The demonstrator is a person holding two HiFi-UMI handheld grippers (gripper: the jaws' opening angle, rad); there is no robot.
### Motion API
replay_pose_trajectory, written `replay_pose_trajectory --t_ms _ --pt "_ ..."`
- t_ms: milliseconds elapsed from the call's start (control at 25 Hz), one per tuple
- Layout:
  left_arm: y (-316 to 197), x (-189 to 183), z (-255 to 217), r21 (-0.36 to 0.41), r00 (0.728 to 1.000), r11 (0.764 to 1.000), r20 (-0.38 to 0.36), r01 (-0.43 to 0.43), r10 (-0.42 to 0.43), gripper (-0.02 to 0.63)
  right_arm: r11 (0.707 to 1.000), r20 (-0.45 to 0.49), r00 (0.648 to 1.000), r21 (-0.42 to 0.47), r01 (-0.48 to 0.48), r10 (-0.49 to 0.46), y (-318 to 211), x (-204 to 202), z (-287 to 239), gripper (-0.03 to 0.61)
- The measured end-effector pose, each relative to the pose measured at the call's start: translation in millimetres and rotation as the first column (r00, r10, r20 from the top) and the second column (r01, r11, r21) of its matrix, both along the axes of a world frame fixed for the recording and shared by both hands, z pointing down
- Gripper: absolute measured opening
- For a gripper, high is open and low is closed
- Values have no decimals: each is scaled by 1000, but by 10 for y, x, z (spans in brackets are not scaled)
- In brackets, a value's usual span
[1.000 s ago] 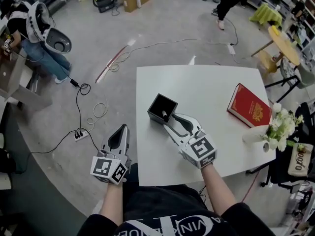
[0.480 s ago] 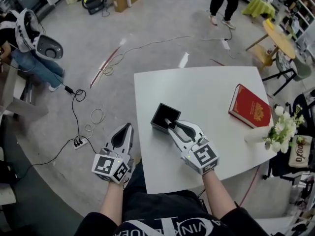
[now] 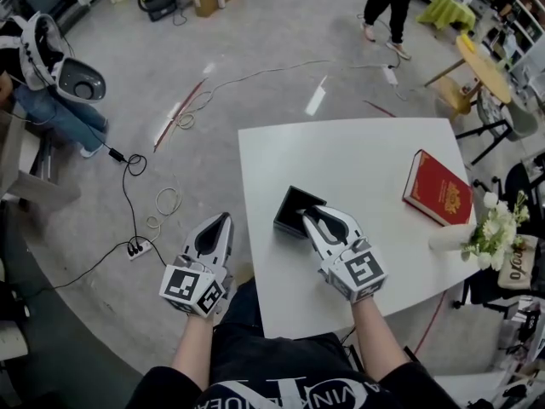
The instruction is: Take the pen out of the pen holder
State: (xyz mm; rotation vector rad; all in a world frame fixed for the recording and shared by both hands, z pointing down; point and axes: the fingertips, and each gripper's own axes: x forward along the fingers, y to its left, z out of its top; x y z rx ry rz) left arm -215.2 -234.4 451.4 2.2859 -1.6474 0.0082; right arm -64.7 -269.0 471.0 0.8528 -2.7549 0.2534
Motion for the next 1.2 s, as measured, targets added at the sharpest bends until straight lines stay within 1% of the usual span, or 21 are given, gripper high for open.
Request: replay_pose_trajectory --t_ms 200,400,600,840,1040,1200 --pt "-19 -112 -21 0 1000 1000 2 11 -11 -12 1000 -9 1000 -8 -20 20 -60 -29 15 81" --pt "-18 -122 -39 5 1000 1000 2 4 -4 -12 1000 3 1000 -4 -22 22 -21 -26 -37 74" --pt "-40 -40 -51 11 1000 1000 -6 -19 19 -12 999 10 1000 34 -19 19 34 -17 -205 75" --pt "-82 143 -101 29 998 998 -12 -57 57 -12 998 53 998 55 -42 39 65 96 -462 76" --pt "-111 226 -134 34 996 996 -16 -85 86 -12 993 91 993 88 -79 71 50 179 -661 77" --pt "-145 262 -158 36 995 994 -13 -99 100 -12 991 114 990 93 -97 87 55 221 -823 77"
